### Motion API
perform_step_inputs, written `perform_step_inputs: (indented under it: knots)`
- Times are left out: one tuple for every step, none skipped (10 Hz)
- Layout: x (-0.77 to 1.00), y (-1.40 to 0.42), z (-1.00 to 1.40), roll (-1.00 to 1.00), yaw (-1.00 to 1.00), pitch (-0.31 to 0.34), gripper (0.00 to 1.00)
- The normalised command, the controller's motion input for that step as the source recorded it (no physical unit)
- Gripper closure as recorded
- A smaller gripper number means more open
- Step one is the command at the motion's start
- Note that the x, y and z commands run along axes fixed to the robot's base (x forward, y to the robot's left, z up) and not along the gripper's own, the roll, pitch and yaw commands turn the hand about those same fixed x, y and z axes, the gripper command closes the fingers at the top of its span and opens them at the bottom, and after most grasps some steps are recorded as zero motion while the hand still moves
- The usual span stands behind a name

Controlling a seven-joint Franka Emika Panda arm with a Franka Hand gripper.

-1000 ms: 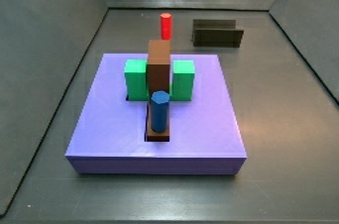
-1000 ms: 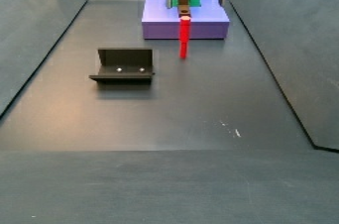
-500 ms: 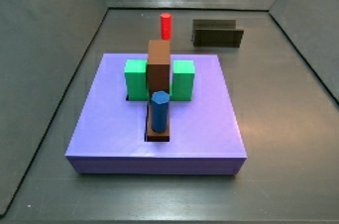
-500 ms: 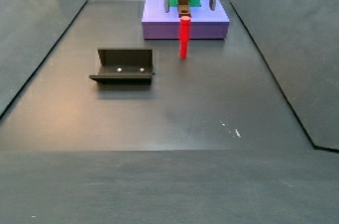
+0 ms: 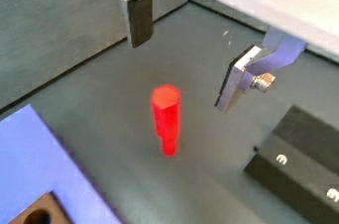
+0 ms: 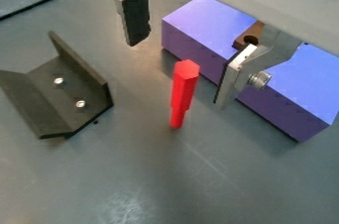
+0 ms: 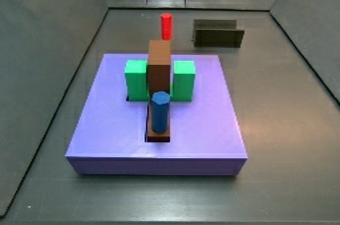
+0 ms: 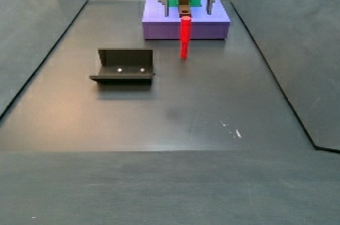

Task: Pick up the red object. Move up. Move to above the board. Insert the red object.
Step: Pick up the red object.

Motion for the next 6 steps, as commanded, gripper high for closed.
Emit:
perform_step_inputs:
  knots:
    - [0.05, -0.25, -0.30, -0.10, -0.03, 0.000, 0.00]
    - [0.03, -0.13, -0.34, -0.10, -0.05, 0.000, 0.00]
    - [0.03, -0.11, -0.31, -0.10, -0.01, -0.014, 0.00]
    - [0.01, -0.03, -0.35, -0.08, -0.02, -0.017, 0.00]
    - [0.00, 0.00, -0.30, -0.03, -0.01, -0.007, 0.00]
    - [0.00, 0.00, -0.23, 0.00, 0.00, 0.000, 0.00]
